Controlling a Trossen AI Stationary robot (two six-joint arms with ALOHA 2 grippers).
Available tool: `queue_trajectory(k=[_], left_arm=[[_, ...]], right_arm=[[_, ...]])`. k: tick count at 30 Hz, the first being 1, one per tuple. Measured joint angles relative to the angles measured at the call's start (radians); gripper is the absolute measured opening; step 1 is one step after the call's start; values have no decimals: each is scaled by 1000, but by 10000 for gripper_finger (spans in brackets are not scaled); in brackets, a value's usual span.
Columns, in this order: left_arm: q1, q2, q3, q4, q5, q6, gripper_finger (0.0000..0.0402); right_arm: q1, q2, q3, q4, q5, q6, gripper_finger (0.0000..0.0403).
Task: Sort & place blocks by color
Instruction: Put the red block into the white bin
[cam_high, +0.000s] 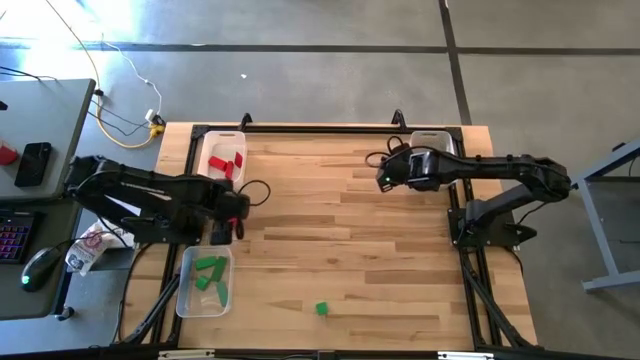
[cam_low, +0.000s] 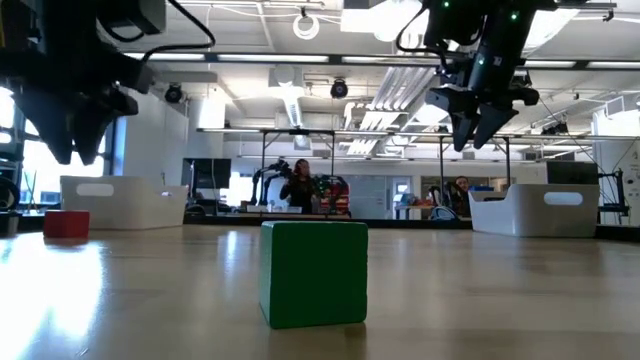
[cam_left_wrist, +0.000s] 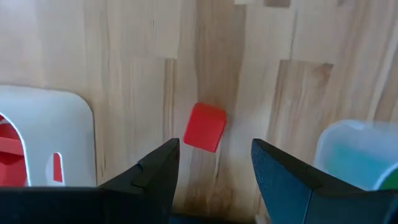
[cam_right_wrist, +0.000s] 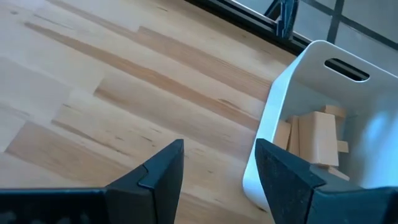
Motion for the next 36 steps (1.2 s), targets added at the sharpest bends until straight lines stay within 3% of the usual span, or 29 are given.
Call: queue_trajectory(k=[12,21,36], left_arm=[[97,166,16,31,56,57,186],[99,296,48,12,53,211,186],[98,485,48,-4,2,264,186]], right_arm=[[32,0,0,9,6,0,185],[49,0,0,9,8,0,185],[112,0,0,13,43,0,185]])
